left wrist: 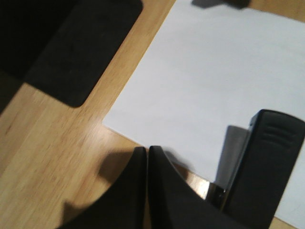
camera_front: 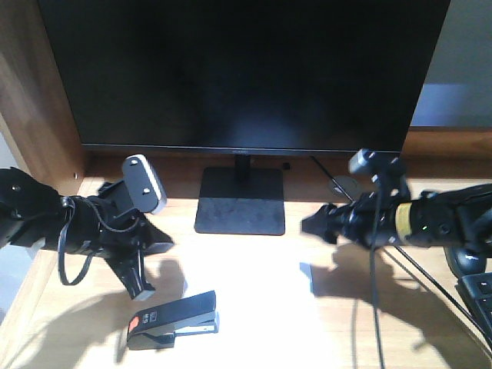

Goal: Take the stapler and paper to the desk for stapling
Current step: 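Open both grippers and lift them away from stapler and paper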

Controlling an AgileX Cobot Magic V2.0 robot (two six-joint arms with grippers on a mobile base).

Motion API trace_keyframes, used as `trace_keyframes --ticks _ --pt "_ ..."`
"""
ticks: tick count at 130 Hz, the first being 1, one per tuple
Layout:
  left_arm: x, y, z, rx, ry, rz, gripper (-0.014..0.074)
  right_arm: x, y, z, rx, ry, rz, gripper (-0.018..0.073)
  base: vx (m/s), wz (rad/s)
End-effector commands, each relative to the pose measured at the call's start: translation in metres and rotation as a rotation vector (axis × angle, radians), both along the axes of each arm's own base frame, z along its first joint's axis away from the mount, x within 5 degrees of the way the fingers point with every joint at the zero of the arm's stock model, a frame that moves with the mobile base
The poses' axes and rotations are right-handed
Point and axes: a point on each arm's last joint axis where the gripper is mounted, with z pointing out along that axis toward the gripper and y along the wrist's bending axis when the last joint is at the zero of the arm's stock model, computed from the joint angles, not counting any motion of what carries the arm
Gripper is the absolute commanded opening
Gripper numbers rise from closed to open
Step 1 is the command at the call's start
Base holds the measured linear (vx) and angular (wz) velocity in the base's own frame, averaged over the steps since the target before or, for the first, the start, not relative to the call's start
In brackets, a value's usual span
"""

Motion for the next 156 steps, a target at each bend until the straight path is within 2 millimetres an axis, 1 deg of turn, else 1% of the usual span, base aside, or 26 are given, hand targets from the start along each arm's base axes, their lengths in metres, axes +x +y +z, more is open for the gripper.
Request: trace_keyframes --ticks 1,6,7,10,11,14,15,16,19,22,23,28,29,34,35,37,46,56,65,82,83,93,114,119,133,156 --pt "0.003 0.005 0.019 -0.003 -0.057 0.115 -0.0006 -0.001 -0.007 0.031 -0.063 -0.139 -0.034 0.0395 0.00 0.00" --pt "0.004 0.008 0.021 0.010 -0.064 0.141 -0.0006 -0.002 -0.008 0.036 -0.071 -0.158 -0.045 0.0370 0.00 0.00" --pt "0.004 0.009 0.022 0.024 -0.075 0.146 -0.0006 -0.002 -0.009 0.038 -0.074 -0.167 -0.050 0.0344 0.00 0.00" --pt "0.004 0.010 0.023 0.028 -0.081 0.158 -0.0006 -0.002 -0.010 0.040 -0.077 -0.175 -0.055 0.0326 0.00 0.00" --pt "0.004 0.012 0.024 0.033 -0.085 0.171 -0.0006 -0.003 -0.010 0.042 -0.079 -0.183 -0.060 0.0298 0.00 0.00" --pt "0.004 0.013 0.025 0.034 -0.092 0.185 -0.0006 -0.003 -0.011 0.044 -0.082 -0.192 -0.065 0.0279 0.00 0.00" --pt "0.005 0.015 0.026 0.030 -0.092 0.210 -0.0006 -0.004 -0.011 0.047 -0.083 -0.202 -0.068 0.0248 0.00 0.00" --pt "0.005 0.015 0.027 0.038 -0.101 0.206 -0.0006 -0.004 -0.011 0.047 -0.083 -0.202 -0.068 0.0248 0.00 0.00" --pt "0.005 0.017 0.030 0.033 -0.109 0.244 -0.0006 -0.005 -0.012 0.051 -0.085 -0.218 -0.071 0.0206 0.00 0.00" --pt "0.005 0.018 0.033 0.032 -0.120 0.257 -0.0006 -0.006 -0.012 0.052 -0.086 -0.222 -0.070 0.0195 0.00 0.00" --pt "0.005 0.020 0.034 0.044 -0.137 0.264 -0.0006 -0.007 -0.012 0.055 -0.084 -0.233 -0.071 0.0150 0.00 0.00" --pt "0.005 0.022 0.038 0.046 -0.152 0.288 -0.0006 -0.008 -0.012 0.057 -0.085 -0.241 -0.069 0.0117 0.00 0.00" --pt "0.005 0.024 0.040 0.046 -0.164 0.308 -0.0006 -0.009 -0.012 0.059 -0.086 -0.250 -0.068 0.0083 0.00 0.00" --pt "0.004 0.026 0.044 0.044 -0.175 0.334 -0.0006 -0.010 -0.012 0.062 -0.088 -0.260 -0.065 0.0037 0.00 0.00" --pt "0.004 0.027 0.045 0.041 -0.180 0.348 -0.0006 -0.011 -0.013 0.063 -0.094 -0.269 -0.059 0.0003 0.00 0.00" --pt "0.003 0.028 0.047 0.028 -0.177 0.376 -0.0006 -0.012 -0.013 0.064 -0.096 -0.275 -0.056 -0.0017 0.00 0.00" --pt "0.001 0.033 0.055 0.030 -0.201 0.426 -0.0006 -0.015 -0.014 0.068 -0.117 -0.303 -0.058 -0.0013 0.00 0.00" --pt "-0.001 0.038 0.061 0.036 -0.229 0.473 -0.0006 -0.022 -0.020 0.069 -0.152 -0.324 -0.103 -0.0006 0.00 0.00" --pt "-0.006 0.042 0.064 0.032 -0.253 0.511 -0.0006 -0.032 -0.029 0.071 -0.208 -0.358 -0.161 -0.0006 0.00 0.00" --pt "-0.017 0.047 0.068 -0.014 -0.302 0.540 -0.0006 -0.054 -0.037 0.076 -0.278 -0.421 -0.177 -0.0006 0.00 0.00" --pt "-0.019 0.047 0.070 -0.030 -0.314 0.541 -0.0006 -0.057 -0.038 0.077 -0.282 -0.430 -0.182 -0.0006 0.00 0.00" --pt "-0.028 0.048 0.072 -0.089 -0.350 0.543 -0.0006 -0.071 -0.042 0.081 -0.289 -0.459 -0.205 -0.0006 0.00 0.00" --pt "-0.051 0.050 0.072 -0.182 -0.443 0.505 -0.0006 -0.101 -0.050 0.092 -0.295 -0.546 -0.263 -0.0006 0.00 0.00" --pt "-0.058 0.051 0.072 -0.205 -0.466 0.496 -0.0006 -0.111 -0.052 0.094 -0.292 -0.572 -0.271 -0.0006 0.00 0.00" --pt "-0.075 0.055 0.071 -0.261 -0.525 0.473 -0.0006 -0.133 -0.055 0.094 -0.279 -0.620 -0.281 -0.0006 0.00 0.00" --pt "-0.108 0.062 0.078 -0.351 -0.640 0.447 -0.0006 -0.169 -0.059 0.097 -0.251 -0.729 -0.302 -0.0006 0.00 0.00"
